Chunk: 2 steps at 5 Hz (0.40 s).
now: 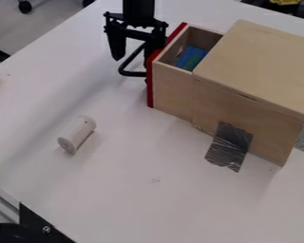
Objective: Closed the drawer
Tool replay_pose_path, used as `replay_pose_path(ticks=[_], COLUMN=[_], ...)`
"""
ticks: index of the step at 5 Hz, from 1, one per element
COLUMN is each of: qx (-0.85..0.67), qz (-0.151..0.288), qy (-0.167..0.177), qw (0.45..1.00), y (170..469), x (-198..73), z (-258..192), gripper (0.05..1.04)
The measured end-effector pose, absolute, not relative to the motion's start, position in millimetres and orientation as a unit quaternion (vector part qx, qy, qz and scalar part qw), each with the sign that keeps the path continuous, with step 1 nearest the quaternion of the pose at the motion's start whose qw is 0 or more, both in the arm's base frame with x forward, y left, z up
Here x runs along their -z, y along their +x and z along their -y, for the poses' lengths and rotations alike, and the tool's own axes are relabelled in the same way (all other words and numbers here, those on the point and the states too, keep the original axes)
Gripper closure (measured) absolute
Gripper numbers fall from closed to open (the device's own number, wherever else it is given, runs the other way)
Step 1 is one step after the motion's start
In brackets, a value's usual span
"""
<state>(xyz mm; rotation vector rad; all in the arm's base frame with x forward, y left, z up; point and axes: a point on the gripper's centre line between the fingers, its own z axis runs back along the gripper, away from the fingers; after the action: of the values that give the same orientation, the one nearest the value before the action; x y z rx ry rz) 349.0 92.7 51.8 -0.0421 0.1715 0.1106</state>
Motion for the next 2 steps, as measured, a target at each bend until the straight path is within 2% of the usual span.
replay_pose_path(ticks=[2], qx=[-0.060], qz=[-0.085], qy=[-0.029], qw=[0.994], y=[360.7], x=[-52.9], z=[-98.1], gripper=[0.087])
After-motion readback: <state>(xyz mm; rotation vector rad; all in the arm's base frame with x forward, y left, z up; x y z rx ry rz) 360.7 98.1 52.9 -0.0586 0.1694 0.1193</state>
